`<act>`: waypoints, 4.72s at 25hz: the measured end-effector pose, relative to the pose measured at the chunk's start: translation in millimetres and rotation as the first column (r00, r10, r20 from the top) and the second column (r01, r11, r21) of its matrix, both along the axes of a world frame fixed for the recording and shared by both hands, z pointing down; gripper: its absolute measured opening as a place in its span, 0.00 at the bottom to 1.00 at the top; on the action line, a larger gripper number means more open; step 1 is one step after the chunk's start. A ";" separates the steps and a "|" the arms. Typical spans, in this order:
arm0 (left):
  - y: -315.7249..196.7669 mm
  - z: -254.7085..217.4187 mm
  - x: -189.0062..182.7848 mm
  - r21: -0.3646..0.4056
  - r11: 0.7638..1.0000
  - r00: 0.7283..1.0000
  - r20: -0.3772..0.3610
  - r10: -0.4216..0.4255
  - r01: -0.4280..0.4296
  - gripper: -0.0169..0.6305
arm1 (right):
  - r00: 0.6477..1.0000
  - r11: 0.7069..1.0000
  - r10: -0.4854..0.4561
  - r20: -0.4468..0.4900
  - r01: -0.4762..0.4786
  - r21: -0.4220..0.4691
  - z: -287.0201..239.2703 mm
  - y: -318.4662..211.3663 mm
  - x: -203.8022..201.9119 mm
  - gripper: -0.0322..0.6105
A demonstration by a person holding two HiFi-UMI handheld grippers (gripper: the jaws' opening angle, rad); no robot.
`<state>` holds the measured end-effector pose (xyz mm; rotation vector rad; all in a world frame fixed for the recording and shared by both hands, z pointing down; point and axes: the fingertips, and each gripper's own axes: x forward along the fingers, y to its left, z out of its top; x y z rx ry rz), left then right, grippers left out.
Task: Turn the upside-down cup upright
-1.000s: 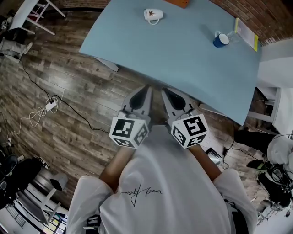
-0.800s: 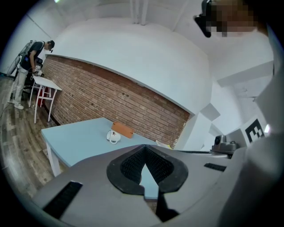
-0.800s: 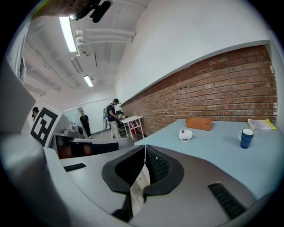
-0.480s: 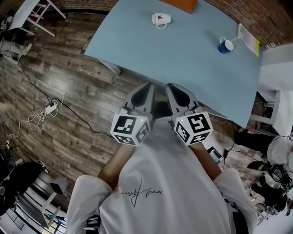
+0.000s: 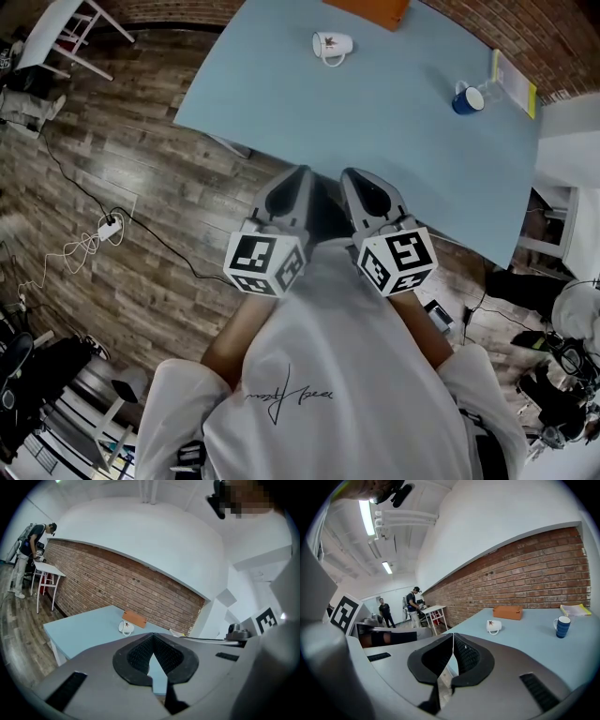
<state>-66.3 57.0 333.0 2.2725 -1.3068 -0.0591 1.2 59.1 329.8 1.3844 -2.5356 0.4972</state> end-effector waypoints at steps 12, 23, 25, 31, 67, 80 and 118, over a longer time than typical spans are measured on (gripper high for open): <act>-74.7 3.3 -0.6 -0.019 1.000 0.999 0.039 0.016 -0.016 0.04 | 0.999 0.999 0.037 0.027 -0.037 -0.016 2.9 -74.8 3.4 0.08; -135.7 19.7 -2.4 -0.088 0.996 0.998 0.056 0.025 -0.020 0.04 | 0.997 0.996 0.061 0.045 -0.058 -0.071 15.3 -134.4 5.7 0.09; -144.4 22.9 0.0 -0.099 0.995 0.998 0.057 0.033 -0.027 0.04 | 0.996 0.994 0.073 0.044 -0.069 -0.079 17.9 -143.1 10.5 0.08; -167.4 30.8 10.9 -0.130 0.990 0.996 0.065 0.068 -0.059 0.04 | 0.993 0.989 0.108 0.048 -0.102 -0.104 25.5 -164.3 25.7 0.08; -290.7 108.5 40.0 -0.263 0.960 0.988 0.092 0.127 -0.098 0.04 | 0.981 0.975 0.155 0.113 -0.133 -0.180 71.6 -265.5 48.8 0.08; -308.7 132.1 41.7 -0.308 0.946 0.988 0.085 0.132 -0.099 0.04 | 0.976 0.958 0.181 0.121 -0.147 -0.247 90.3 -270.8 53.9 0.08; -324.0 159.6 54.7 -0.401 0.904 0.987 -0.012 0.159 -0.150 0.14 | 0.964 0.928 0.239 0.115 -0.191 -0.321 110.1 -271.5 75.6 0.08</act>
